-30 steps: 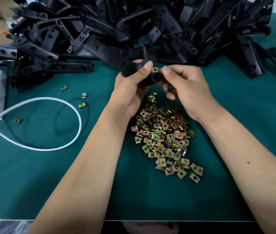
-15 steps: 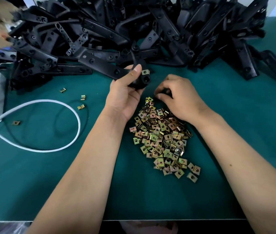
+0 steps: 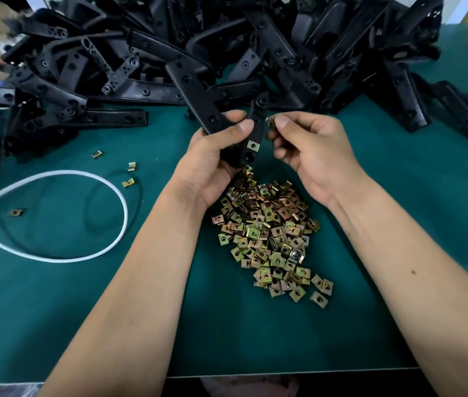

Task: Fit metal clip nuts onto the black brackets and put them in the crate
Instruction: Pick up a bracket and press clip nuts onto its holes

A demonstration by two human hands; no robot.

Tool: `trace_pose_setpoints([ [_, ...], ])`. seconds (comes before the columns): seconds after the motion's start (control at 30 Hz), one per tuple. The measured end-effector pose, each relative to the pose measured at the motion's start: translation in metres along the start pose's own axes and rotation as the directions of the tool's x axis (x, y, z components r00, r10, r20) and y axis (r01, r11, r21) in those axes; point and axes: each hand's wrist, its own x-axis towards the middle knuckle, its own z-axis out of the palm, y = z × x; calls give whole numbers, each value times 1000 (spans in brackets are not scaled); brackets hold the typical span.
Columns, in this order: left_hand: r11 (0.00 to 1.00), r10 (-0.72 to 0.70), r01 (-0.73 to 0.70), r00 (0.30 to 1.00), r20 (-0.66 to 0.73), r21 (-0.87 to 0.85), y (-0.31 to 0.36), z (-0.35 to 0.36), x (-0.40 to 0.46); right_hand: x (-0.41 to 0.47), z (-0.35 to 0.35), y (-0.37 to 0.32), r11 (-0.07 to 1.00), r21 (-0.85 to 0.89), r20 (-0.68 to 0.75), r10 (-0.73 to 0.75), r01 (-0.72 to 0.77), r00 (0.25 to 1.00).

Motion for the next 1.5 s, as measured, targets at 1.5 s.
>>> trace_pose_setpoints([
  [1.5, 998, -21, 19, 999, 38, 56, -1, 1, -2, 0, -4, -1, 938, 228, 82, 251, -263, 965],
])
